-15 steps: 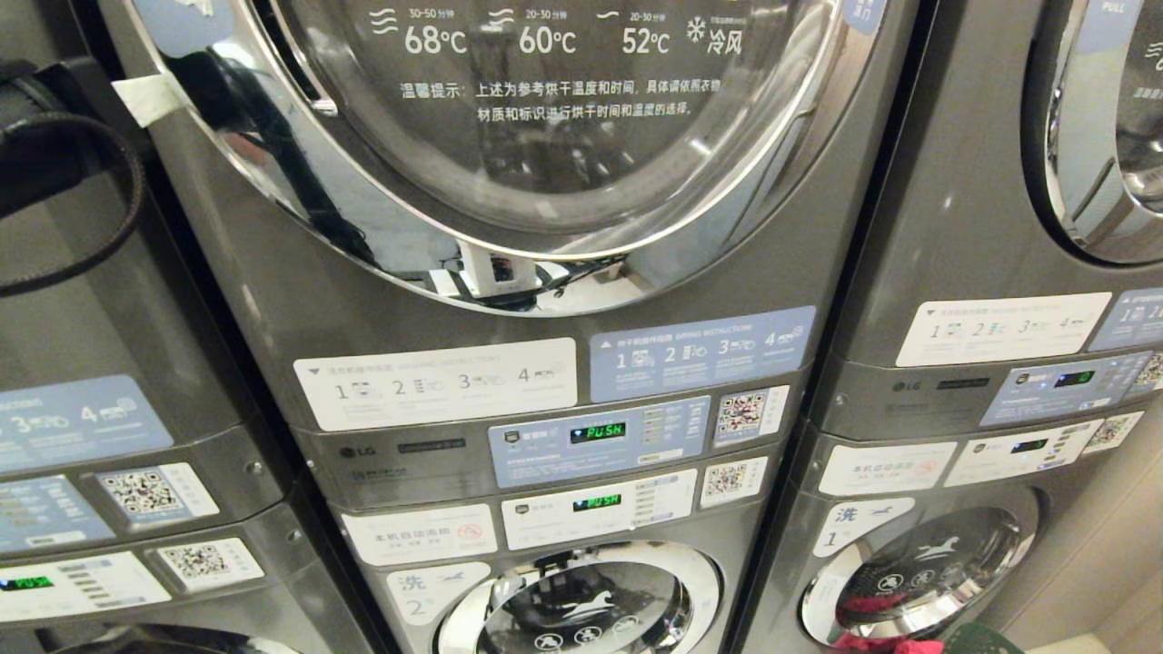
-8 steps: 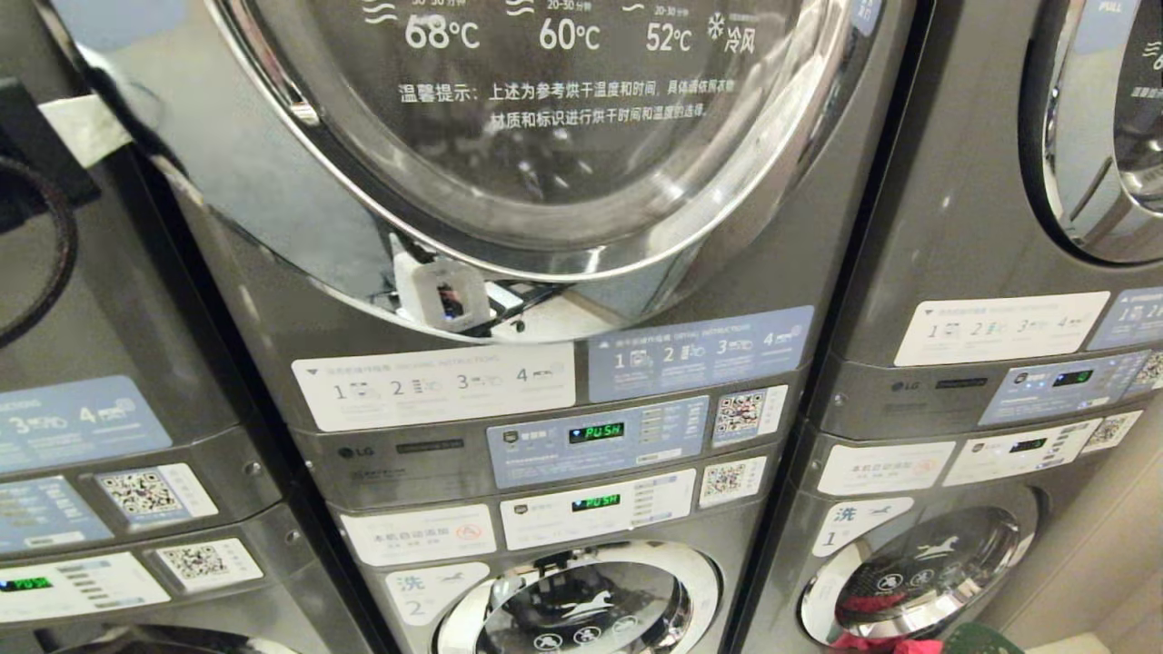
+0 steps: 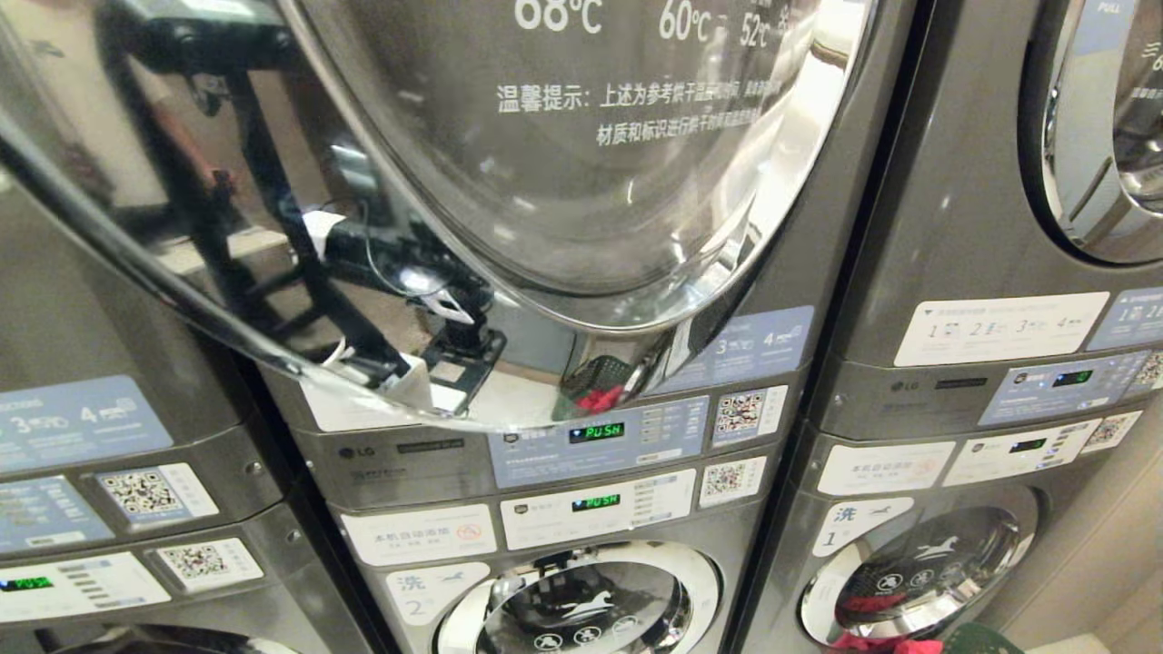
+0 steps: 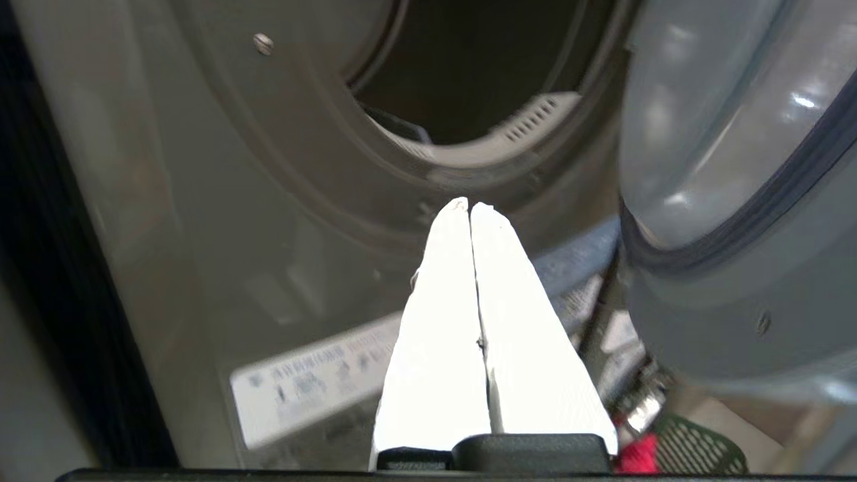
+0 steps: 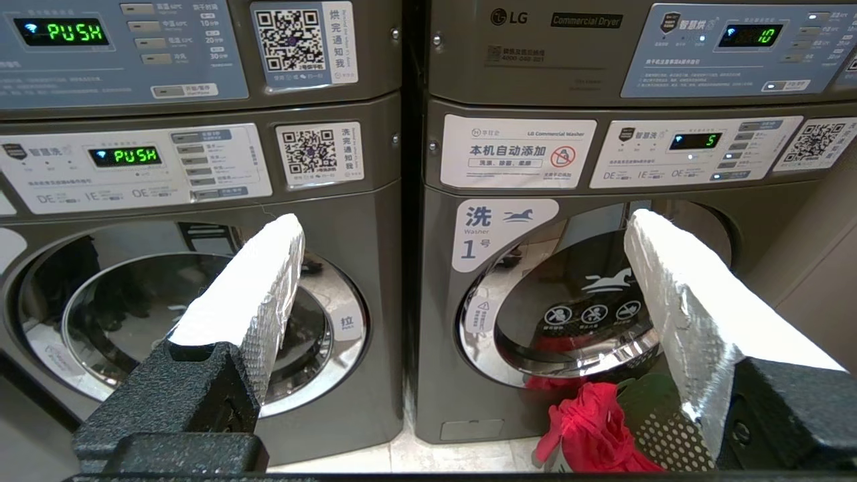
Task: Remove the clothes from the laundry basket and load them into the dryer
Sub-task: Open the dryer
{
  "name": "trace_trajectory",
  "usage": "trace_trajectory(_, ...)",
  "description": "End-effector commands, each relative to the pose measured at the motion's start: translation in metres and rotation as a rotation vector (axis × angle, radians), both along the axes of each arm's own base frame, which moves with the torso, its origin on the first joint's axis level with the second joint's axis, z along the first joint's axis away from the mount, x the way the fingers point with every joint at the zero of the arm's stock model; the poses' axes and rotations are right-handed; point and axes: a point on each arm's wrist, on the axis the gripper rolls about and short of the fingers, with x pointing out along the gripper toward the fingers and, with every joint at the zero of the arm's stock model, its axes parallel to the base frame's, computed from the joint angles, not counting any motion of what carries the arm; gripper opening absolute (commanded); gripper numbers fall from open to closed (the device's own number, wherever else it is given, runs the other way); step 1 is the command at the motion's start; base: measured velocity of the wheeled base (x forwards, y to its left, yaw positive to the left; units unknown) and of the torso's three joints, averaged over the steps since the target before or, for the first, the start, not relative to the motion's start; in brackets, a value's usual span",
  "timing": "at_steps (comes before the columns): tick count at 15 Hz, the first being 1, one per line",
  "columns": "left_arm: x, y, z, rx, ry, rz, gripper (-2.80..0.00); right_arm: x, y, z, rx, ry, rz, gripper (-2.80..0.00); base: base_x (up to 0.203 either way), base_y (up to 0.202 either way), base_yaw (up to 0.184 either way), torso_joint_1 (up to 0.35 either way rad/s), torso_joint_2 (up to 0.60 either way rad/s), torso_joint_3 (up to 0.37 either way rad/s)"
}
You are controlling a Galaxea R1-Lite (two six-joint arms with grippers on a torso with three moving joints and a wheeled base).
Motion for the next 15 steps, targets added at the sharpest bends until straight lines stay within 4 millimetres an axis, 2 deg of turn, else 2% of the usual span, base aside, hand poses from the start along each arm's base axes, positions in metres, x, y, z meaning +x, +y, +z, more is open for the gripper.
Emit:
trace_trajectory(1, -0.036, 0.003, 0.000, -0.004, -0.044, -0.001, -2.80, 0.000, 0.000, 0.000, -0.002, 0.000, 0.001, 0.00, 0.000, 0.000, 0.000, 0.000, 0.00, 0.000)
trace_trajectory(3, -0.062, 0.005, -0.017, 0.006, -0.001, 0.005, -2.80, 0.000, 0.000, 0.000, 0.002, 0.000, 0.001, 0.00, 0.000, 0.000, 0.000, 0.000, 0.00, 0.000)
trace_trajectory(5, -0.092, 0.007, -0.050, 0.031, 0.061, 0.013, -2.80, 0.000, 0.000, 0.000, 0.010, 0.000, 0.001, 0.00, 0.000, 0.000, 0.000, 0.000, 0.00, 0.000)
trace_trajectory(8, -0.123, 0.009, -0.101, 0.062, 0.192, 0.029, -2.80, 0.000, 0.000, 0.000, 0.017, 0.000, -0.001, 0.00, 0.000, 0.000, 0.000, 0.000, 0.00, 0.000)
trace_trajectory(11, -0.131, 0.010, -0.139, 0.073, 0.341, 0.145, -2.80, 0.000, 0.000, 0.000, 0.019, 0.001, -0.001, 0.00, 0.000, 0.000, 0.000, 0.000, 0.00, 0.000)
trace_trajectory(15, -0.136, 0.012, -0.166, 0.093, 0.480, 0.240, -2.80, 0.000, 0.000, 0.000, 0.018, 0.000, -0.001, 0.00, 0.000, 0.000, 0.000, 0.000, 0.00, 0.000)
